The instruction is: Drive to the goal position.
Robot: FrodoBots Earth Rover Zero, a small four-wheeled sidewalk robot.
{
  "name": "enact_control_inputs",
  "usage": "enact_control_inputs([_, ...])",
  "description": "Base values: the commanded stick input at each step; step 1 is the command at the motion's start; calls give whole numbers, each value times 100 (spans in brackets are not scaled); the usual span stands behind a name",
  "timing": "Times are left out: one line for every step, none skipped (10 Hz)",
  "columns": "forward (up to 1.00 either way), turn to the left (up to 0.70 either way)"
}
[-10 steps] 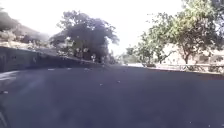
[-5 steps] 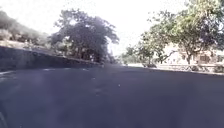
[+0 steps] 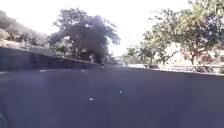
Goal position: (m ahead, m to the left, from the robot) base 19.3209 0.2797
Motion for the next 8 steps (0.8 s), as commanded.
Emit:
enact_control_inputs([100,0])
enact_control_inputs([100,0])
enact_control_inputs([100,0])
enact_control_inputs([100,27])
enact_control_inputs([100,27])
enact_control_inputs([100,27])
enact_control_inputs([100,0])
enact_control_inputs([100,0])
